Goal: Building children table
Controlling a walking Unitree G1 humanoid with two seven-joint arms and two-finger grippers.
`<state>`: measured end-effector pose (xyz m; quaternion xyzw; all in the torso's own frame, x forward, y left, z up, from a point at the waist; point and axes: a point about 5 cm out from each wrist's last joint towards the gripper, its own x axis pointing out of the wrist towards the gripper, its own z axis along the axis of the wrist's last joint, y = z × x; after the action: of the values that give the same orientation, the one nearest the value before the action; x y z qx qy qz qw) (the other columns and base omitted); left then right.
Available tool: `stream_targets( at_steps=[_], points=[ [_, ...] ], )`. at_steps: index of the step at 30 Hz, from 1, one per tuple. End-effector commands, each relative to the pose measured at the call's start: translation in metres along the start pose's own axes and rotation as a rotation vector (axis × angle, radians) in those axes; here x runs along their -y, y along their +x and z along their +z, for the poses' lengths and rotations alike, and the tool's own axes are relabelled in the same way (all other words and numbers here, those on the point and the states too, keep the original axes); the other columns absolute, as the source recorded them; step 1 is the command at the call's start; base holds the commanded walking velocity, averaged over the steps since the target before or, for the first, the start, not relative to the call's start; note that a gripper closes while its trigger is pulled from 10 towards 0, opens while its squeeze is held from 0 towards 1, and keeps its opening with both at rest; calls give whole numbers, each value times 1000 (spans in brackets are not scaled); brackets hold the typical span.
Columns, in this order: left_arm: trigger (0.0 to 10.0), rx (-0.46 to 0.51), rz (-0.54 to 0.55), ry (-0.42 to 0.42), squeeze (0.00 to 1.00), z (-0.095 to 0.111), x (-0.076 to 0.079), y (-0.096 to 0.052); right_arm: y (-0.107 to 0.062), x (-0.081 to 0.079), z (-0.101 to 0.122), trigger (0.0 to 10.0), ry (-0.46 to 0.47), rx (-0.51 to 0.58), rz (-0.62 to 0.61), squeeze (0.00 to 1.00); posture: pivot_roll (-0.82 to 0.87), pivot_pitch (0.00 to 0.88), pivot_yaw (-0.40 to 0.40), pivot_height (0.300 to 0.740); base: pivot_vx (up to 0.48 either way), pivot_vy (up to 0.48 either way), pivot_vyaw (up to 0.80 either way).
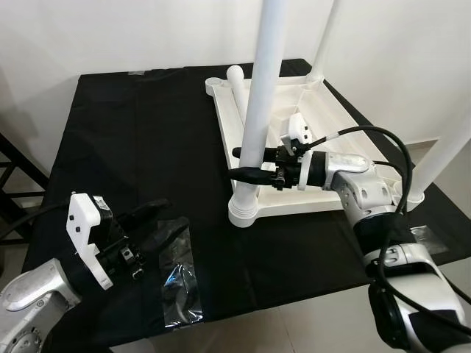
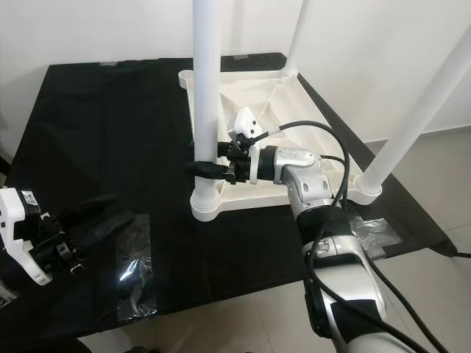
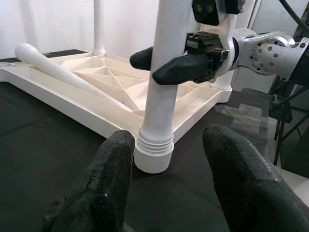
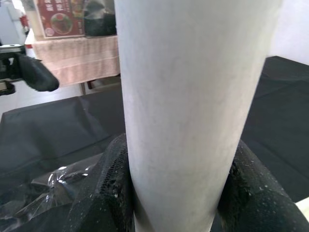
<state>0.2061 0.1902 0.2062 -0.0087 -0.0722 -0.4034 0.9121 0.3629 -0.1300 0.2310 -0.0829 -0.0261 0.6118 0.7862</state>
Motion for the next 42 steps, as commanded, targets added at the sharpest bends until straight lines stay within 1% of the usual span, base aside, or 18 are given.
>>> stream_targets(
  at_steps=[1,6,7,9,10,12,14,22,23,24,26,27,32,33,36,37,39,42],
  points=[
    [10000,-8,-12,9,0,0,4,0,-9,0,0,0,-18,12,5,0,101,119,-40,740,0,0,0],
    [10000,-8,-15,7,0,0,4,0,-16,-3,-7,0,-4,9,-2,0,98,122,-43,740,0,0,0],
    [10000,-7,-15,8,0,1,4,-1,-12,-20,-26,0,36,-25,-139,0,86,136,-56,740,0,0,0],
    [10000,-7,-15,8,0,1,4,-1,-12,-20,-26,0,36,-25,-139,0,86,136,-56,740,0,0,0],
    [10000,-7,-13,10,0,2,4,-3,2,-32,-41,0,81,-41,-401,0,83,139,-55,740,0,0,0],
    [10000,-7,-13,10,0,2,4,-3,2,-32,-41,0,81,-41,-401,0,83,139,-55,740,0,0,0],
    [10000,-7,-11,13,0,3,2,-4,22,-76,-69,0,228,-59,-816,0,70,148,-41,740,0,0,0],
    [10000,-10,-19,13,0,2,0,-2,49,-98,-69,0,138,-76,-779,0,74,132,-47,740,0,0,0],
    [10000,-11,-21,15,0,1,0,-2,51,-96,-68,2392,116,-86,-771,0,73,133,-45,740,0,0,0],
    [10000,-12,-19,17,0,1,0,-2,51,-93,-67,10000,126,-79,-772,0,71,132,-43,740,0,0,0],
    [10000,-12,-19,17,0,1,0,-2,51,-93,-67,10000,126,-79,-772,0,71,132,-43,740,0,0,0],
    [10000,-13,-18,19,0,1,0,-2,52,-92,-65,10000,148,-57,-744,1000,70,133,-41,740,0,0,0],
    [10000,-13,-21,20,0,1,0,-1,51,-77,-43,10000,169,66,-633,1000,69,130,-38,740,0,0,0],
    [10000,-13,-22,19,0,1,0,-1,49,-73,-34,10000,177,99,-559,59,73,128,-41,740,0,0,0],
    [10000,-12,-23,19,0,1,0,0,46,-69,-23,10000,151,112,-483,59,76,127,-43,740,0,0,0],
    [10000,-10,-23,18,0,0,1,0,36,-59,-6,10000,67,124,-291,0,76,125,-46,740,0,0,0],
    [10000,-9,-23,18,0,0,1,0,30,-53,0,10000,14,107,-189,0,78,123,-45,740,0,0,0],
    [10000,-8,-23,17,0,0,1,0,26,-50,2,10000,-16,94,-126,0,79,123,-44,740,0,0,0]
  ],
)
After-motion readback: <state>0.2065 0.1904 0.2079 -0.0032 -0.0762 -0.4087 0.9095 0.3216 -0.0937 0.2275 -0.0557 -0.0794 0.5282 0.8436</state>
